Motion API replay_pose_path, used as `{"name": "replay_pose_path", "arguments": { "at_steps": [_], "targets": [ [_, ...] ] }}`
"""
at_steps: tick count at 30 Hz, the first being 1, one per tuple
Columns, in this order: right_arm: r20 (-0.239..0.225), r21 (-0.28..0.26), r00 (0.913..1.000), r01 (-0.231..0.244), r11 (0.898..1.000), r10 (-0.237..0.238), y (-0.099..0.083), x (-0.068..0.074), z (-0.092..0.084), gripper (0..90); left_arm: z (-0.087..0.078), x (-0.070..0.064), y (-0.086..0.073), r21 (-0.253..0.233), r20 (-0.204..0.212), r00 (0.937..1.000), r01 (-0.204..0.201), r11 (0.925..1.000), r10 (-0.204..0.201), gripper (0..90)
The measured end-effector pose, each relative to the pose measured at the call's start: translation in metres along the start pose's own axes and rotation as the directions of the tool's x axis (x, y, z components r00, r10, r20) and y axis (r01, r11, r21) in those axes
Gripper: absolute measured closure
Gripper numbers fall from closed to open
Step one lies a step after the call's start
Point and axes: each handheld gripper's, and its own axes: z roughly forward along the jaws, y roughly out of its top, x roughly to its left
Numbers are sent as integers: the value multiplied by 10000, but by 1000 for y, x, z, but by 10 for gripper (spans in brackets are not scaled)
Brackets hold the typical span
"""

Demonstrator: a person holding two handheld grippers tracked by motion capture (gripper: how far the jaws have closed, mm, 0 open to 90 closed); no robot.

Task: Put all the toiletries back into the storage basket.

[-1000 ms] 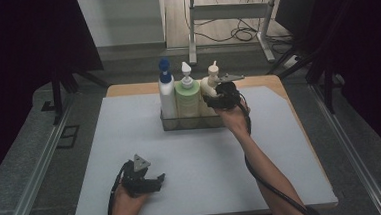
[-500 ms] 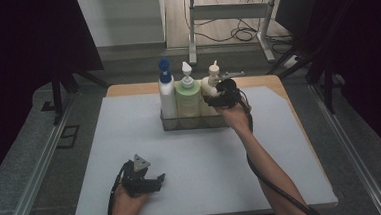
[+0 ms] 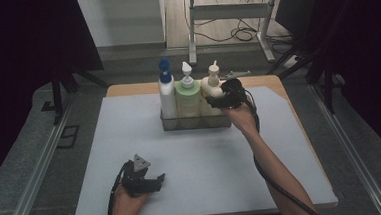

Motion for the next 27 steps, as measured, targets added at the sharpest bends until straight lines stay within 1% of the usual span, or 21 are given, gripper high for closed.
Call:
{"name": "replay_pose_path", "arguments": {
  "at_steps": [8,12,14,17,19,23,27],
  "targets": [
    [-242,54,9997,54,10000,-52,-15,-4,-11,231,0,0,0,-23,9,10000,26,10000,-26,131],
    [-409,122,9989,240,9996,-235,-21,-4,-18,234,0,0,0,-18,5,10000,23,10000,-23,132],
    [-452,242,9983,389,9990,-377,-25,-4,-22,234,0,0,0,-18,4,10000,21,10000,-21,132],
    [-522,301,9980,377,9988,-361,-30,-5,-28,245,0,0,0,-2,0,10000,17,10000,-17,131],
    [-504,290,9982,351,9990,-336,-32,-7,-31,269,0,0,0,-3,1,10000,20,10000,-20,132],
    [-565,209,9983,148,9997,-136,-38,-13,-38,337,0,0,0,-5,2,10000,22,10000,-22,132],
    [-482,320,9988,-45,9995,60,-42,-20,-41,394,0,0,0,-5,1,10000,19,10000,-19,131]
  ]
}}
